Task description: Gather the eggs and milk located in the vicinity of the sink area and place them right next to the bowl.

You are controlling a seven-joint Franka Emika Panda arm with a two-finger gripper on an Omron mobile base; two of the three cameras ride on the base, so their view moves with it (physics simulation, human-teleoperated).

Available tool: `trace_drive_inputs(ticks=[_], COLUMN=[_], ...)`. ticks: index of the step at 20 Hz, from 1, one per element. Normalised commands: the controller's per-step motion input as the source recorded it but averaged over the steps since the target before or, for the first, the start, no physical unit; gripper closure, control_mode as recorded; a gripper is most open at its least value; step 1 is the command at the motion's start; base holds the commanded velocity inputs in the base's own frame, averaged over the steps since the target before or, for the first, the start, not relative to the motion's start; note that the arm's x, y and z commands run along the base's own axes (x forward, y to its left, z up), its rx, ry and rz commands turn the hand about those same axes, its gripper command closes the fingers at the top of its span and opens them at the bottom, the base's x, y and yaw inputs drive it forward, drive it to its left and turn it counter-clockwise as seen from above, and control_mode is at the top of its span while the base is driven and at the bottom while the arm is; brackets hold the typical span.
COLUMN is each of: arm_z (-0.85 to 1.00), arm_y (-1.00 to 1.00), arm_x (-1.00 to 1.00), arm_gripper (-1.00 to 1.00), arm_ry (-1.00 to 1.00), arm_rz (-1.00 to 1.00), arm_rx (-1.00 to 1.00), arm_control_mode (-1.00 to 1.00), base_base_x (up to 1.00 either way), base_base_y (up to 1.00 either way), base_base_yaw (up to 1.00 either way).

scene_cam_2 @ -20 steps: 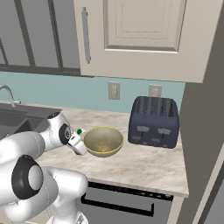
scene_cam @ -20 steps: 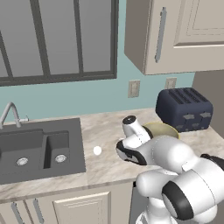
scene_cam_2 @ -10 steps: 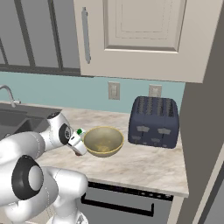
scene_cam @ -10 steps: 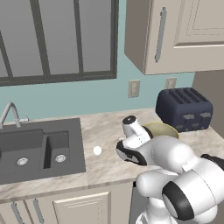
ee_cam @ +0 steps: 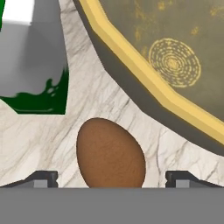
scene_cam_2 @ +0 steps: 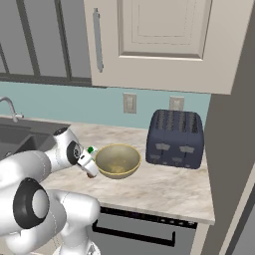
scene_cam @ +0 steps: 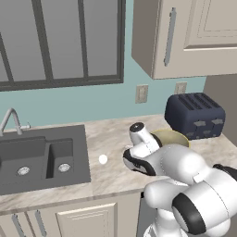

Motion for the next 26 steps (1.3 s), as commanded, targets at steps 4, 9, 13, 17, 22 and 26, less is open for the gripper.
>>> trace_drive_inputs(ticks=[4, 9, 13, 17, 22, 26], arm_z=[0.0, 0.0, 0.03, 0.18, 0.34, 0.23], arm_y=[0.0, 0.0, 0.0, 0.0, 0.12, 0.25], arm_x=[0.0, -0.08, -0.05, -0.2, -0.22, -0.03], arm_gripper=[-1.0, -1.0, -1.0, -1.0, -1.0, -1.0], arm_ry=[0.0, 0.0, 0.0, 0.0, 0.0, 0.0], arm_rz=[0.0, -0.01, -0.01, 0.0, 0.02, 0.08], arm_rx=[0.0, 0.0, -0.03, -0.04, -0.01, 0.0], arm_control_mode=[-1.0, -1.0, -1.0, -1.0, -1.0, -1.0], base_base_x=[0.0, 0.0, 0.0, 0.0, 0.0, 0.0], base_base_y=[0.0, 0.0, 0.0, 0.0, 0.0, 0.0], base_base_yaw=[0.0, 0.0, 0.0, 0.0, 0.0, 0.0])
